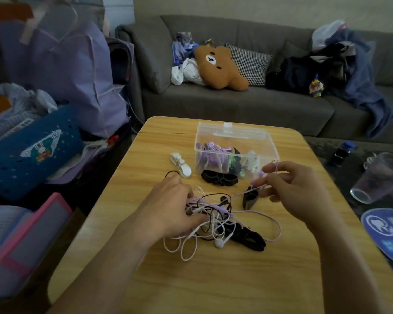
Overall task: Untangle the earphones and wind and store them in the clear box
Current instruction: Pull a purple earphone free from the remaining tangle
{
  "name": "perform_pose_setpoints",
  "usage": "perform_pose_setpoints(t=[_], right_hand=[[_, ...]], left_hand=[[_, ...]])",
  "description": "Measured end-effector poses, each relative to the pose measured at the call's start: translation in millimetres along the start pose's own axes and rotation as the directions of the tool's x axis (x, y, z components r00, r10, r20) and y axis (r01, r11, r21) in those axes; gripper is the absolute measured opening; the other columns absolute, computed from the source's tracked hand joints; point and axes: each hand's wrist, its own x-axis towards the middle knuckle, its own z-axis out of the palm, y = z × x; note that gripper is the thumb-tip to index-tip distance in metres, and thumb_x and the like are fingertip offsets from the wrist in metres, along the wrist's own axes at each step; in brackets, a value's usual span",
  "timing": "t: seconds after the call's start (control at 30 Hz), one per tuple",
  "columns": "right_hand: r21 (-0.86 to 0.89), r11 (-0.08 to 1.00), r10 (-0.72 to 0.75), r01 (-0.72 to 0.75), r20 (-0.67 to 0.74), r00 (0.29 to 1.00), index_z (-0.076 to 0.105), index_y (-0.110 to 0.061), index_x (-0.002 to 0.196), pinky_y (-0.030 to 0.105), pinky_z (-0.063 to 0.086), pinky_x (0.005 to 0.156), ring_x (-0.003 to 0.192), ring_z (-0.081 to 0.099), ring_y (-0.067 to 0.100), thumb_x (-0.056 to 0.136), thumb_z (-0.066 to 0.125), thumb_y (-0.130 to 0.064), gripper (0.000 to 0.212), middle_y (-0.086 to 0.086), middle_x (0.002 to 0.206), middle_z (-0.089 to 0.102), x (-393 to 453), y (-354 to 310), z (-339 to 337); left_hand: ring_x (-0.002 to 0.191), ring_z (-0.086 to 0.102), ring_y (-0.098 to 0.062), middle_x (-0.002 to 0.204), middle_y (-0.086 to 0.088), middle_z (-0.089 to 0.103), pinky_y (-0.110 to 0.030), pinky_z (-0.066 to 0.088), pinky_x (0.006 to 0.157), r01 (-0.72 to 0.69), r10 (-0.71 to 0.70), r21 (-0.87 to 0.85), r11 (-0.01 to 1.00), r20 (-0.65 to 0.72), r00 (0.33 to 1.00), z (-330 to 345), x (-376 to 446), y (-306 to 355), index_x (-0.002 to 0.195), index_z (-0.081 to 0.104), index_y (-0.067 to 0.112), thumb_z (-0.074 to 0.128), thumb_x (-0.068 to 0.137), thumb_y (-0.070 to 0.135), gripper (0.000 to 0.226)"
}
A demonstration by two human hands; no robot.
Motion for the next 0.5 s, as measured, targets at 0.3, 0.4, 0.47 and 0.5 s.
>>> perform_pose_setpoints(t=[0.3, 0.4, 0.47, 0.5], right_hand=[[0.021, 0.996, 0.087, -0.085, -0.110, 0.990, 0.065, -0.013, 0.097, 0.030, 0.058, 0.058, 0.061, 0.072, 0.016, 0.095, 0.067, -0.016, 0.004, 0.004, 0.068, 0.075, 0, 6, -16], [-0.013, 0.993, 0.114, -0.116, -0.098, 0.989, 0.066, -0.013, 0.096, 0.030, 0.058, 0.059, 0.062, 0.072, 0.016, 0.093, 0.069, -0.019, 0.007, 0.002, 0.068, 0.075, 2, 7, -16], [-0.059, 0.990, 0.120, -0.126, -0.099, 0.988, 0.067, -0.013, 0.093, 0.030, 0.058, 0.059, 0.063, 0.072, 0.016, 0.092, 0.071, -0.023, 0.011, 0.002, 0.067, 0.074, 2, 7, -15], [-0.128, 0.984, 0.116, -0.128, -0.094, 0.989, 0.068, -0.013, 0.090, 0.030, 0.058, 0.059, 0.063, 0.071, 0.016, 0.092, 0.071, -0.028, 0.015, 0.001, 0.066, 0.074, 2, 7, -14]], left_hand=[[0.076, 0.054, -0.002, 0.085, 0.015, 0.061, -0.022, 0.041, 0.065, -0.118, 0.071, -0.333, 0.936, -0.149, 0.986, -15, 0, -13, 0.081, 0.073, 0.039, 0.070, 0.083, 0.051, 0.012], [0.082, 0.059, -0.005, 0.089, 0.013, 0.064, -0.021, 0.045, 0.068, -0.185, 0.060, -0.445, 0.876, -0.280, 0.958, -17, 0, -15, 0.083, 0.074, 0.036, 0.067, 0.086, 0.046, 0.012], [0.084, 0.062, -0.010, 0.087, 0.010, 0.069, -0.023, 0.045, 0.069, -0.247, 0.026, -0.536, 0.807, -0.385, 0.922, -18, 0, -13, 0.087, 0.076, 0.028, 0.066, 0.090, 0.036, 0.013], [0.084, 0.064, -0.013, 0.084, 0.009, 0.071, -0.027, 0.047, 0.071, -0.263, -0.001, -0.575, 0.775, -0.417, 0.909, -19, -1, -11, 0.086, 0.077, 0.028, 0.066, 0.092, 0.032, 0.013]])
